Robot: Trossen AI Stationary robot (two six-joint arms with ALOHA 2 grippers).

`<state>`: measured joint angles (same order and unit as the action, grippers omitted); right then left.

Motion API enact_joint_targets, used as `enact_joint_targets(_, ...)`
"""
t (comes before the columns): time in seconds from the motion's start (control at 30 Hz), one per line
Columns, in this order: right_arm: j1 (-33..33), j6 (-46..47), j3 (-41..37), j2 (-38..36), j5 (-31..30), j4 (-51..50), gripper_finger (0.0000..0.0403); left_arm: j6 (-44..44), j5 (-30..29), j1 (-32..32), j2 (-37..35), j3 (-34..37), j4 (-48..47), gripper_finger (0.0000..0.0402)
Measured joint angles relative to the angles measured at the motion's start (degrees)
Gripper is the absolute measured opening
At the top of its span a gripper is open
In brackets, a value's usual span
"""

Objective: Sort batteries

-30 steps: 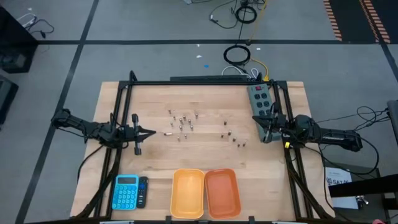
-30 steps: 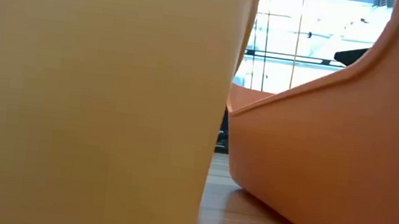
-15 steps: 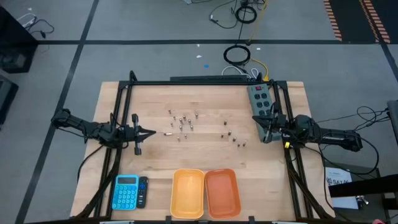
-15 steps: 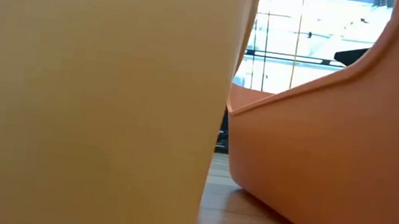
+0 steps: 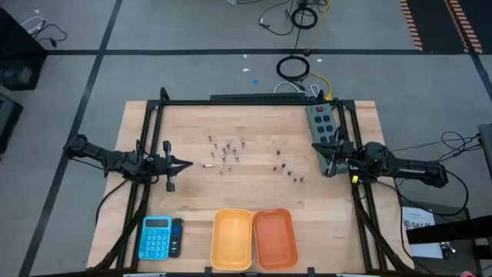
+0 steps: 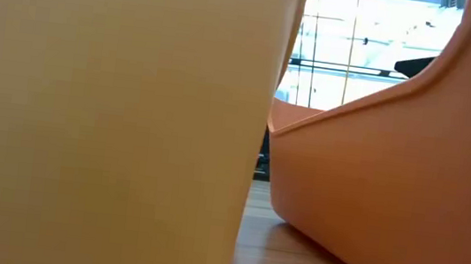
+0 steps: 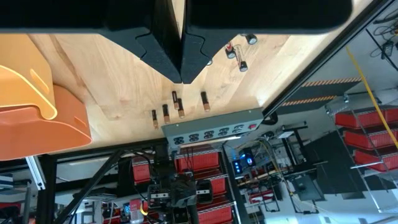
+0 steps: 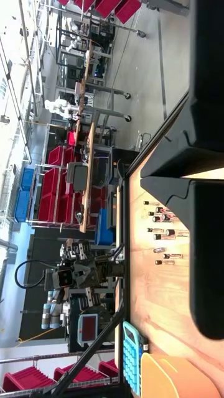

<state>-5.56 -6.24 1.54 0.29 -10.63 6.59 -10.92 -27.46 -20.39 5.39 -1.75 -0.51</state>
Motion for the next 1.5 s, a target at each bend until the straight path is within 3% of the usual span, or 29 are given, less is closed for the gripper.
enact_joint_targets(1.07,-0.01,1.58,0.0,0.0,0.08,1.17,0.0,0.0,0.0,0.01,0.02,-0.01,0.0,0.0015)
enact_joint_targets(1.43,0.02,18.81,0.02,0.0,0.49,2.21,0.0,-0.12,-0.04,0.01,0.02,0.0,0.04,0.0015)
enact_joint_targets(1.5,0.02,22.06,0.02,0.0,0.47,1.77,0.0,-2.83,-2.92,0.21,0.02,0.19,1.34,0.0015)
